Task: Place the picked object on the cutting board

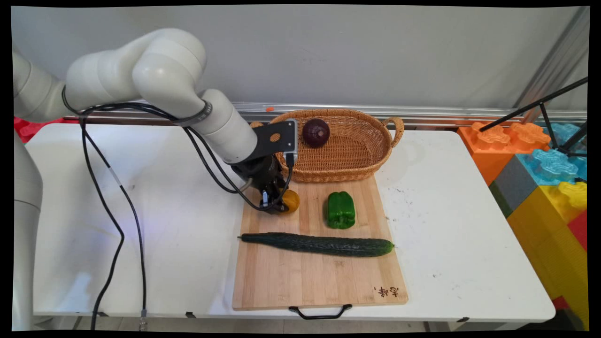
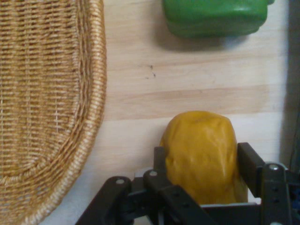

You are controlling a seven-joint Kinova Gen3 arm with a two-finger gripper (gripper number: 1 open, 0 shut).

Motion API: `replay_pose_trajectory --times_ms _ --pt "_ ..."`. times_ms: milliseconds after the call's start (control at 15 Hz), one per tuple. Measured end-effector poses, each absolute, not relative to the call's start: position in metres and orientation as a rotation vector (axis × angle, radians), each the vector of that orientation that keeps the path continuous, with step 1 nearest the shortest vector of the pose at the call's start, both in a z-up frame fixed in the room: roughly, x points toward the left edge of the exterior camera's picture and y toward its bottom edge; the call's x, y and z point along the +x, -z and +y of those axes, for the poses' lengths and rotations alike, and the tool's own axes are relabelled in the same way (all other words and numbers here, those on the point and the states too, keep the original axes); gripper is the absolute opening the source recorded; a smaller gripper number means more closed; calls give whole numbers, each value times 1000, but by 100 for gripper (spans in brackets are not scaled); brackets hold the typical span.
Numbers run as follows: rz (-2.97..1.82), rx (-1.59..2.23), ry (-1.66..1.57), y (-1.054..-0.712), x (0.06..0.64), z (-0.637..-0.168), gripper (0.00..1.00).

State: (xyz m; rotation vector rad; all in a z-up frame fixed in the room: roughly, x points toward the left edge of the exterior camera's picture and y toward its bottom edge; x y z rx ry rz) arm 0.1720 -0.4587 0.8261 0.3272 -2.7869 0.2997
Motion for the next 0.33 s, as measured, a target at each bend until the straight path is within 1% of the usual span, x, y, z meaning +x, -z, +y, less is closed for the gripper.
replay_pose_trajectory --times_ms 133,200,333 --pt "-2780 323 -293 -823 170 -459 0" --pt "-2774 322 -287 -821 169 -459 100" --pt "-2766 320 -274 -821 167 -458 100"
